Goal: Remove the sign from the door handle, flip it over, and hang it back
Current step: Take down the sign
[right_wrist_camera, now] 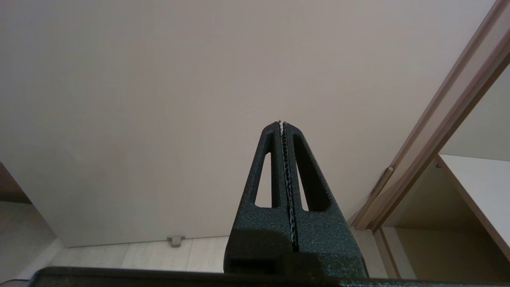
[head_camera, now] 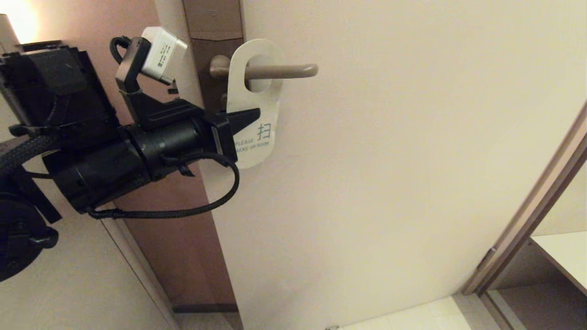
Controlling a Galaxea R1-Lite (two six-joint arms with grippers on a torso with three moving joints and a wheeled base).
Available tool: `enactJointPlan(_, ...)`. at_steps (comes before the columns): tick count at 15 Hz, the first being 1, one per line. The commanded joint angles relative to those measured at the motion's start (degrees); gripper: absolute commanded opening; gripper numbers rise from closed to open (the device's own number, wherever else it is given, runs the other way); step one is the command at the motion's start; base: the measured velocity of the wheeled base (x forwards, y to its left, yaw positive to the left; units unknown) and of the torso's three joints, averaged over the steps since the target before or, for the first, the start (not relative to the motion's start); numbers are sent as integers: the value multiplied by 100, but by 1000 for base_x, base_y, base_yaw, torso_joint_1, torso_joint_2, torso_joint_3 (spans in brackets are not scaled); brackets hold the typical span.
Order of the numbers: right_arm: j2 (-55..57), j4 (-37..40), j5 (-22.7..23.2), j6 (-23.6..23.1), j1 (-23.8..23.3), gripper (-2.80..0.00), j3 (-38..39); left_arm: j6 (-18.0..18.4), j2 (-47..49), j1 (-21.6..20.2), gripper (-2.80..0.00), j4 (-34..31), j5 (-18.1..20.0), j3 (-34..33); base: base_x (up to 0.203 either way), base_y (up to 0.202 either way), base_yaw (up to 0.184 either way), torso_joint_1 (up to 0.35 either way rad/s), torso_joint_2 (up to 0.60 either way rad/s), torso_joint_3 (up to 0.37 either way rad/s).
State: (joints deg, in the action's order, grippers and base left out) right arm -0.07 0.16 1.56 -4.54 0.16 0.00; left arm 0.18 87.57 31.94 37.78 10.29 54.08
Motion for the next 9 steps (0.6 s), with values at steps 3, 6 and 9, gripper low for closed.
enactJointPlan(3, 7, 2, 2, -3, 2, -280, 0, 77, 201, 40, -280, 26, -214, 103, 0, 0, 0, 0, 0, 0)
enactJointPlan(6, 7, 2, 2, -3, 2, -280, 0, 87, 278, 120, -280, 36, -299, 164, 0, 0, 0, 0, 0, 0)
enactJointPlan(9, 7, 6, 2, -6, 2, -280, 0, 87, 263, 162, -280, 36, -299, 177, 0, 0, 0, 0, 0, 0)
